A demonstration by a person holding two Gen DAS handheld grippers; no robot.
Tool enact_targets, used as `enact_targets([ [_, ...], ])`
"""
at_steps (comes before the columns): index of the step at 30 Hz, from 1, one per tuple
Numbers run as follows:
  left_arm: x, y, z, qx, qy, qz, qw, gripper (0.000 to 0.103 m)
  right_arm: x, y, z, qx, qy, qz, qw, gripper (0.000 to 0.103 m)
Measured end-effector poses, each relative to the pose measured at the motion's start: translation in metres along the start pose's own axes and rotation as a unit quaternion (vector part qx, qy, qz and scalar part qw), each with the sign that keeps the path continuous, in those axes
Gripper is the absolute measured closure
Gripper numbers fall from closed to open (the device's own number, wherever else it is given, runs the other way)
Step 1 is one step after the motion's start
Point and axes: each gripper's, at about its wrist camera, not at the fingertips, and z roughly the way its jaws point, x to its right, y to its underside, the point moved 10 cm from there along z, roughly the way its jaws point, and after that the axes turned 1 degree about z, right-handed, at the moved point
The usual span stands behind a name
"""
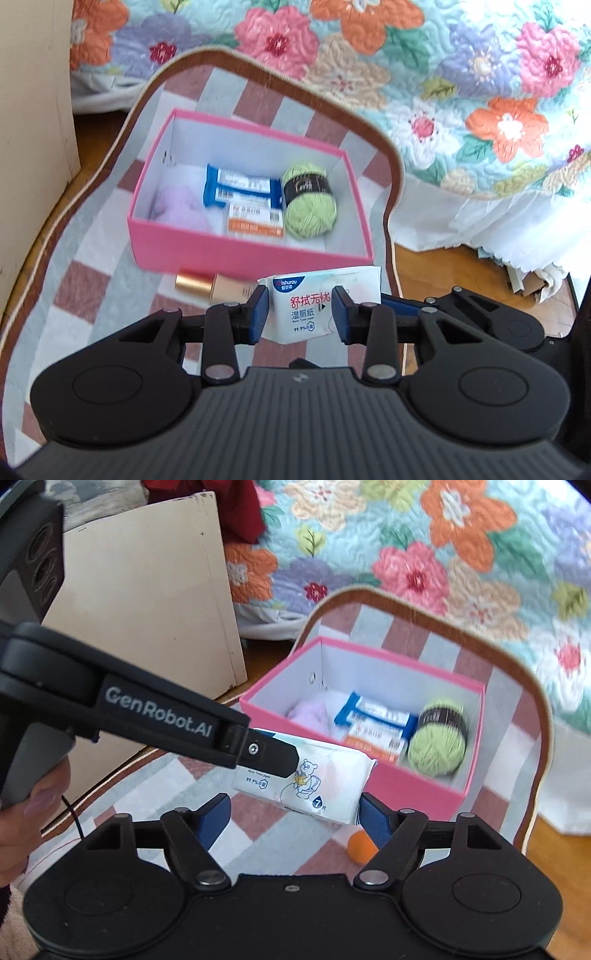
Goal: Organize objects
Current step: 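Carry the tissue pack into the pink box and open the left gripper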
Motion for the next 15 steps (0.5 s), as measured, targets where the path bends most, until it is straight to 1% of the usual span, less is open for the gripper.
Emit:
enact_targets([
  [4, 0.003, -0.025, 0.002, 0.010, -0.004, 0.005, 0.9999, 0.068, 0.005, -0.023, -0.002, 0.004, 0.001, -0.020, 1.000, 0.021],
  [8, 0.003, -0.051, 0.014, 0.011, -0.004, 0.009, 0.9999, 0.068, 0.018, -0.048, 0.004, 0.001, 0.003, -0.034, 0.999, 0.020],
  [9, 0.002, -0.058, 0.019, 0.011, -0.007, 0.011, 0.9999, 0.068, 0.021, -0.051, 0.007, -0.014, -0.002, -0.035, 0.999, 0.020],
  [14, -0.008, -0.089, 0.048, 0.018, -0.019, 0.017, 0.9995, 0.068, 0.043, -0.073, 0.036, -0.035, -0.007, -0.032, 0.999, 0.020],
  [15, -0.010, -0.094, 0.056, 0.014, -0.018, 0.018, 0.9996, 0.068, 0.048, -0.077, 0.043, -0.037, -0.008, -0.031, 0.999, 0.020],
])
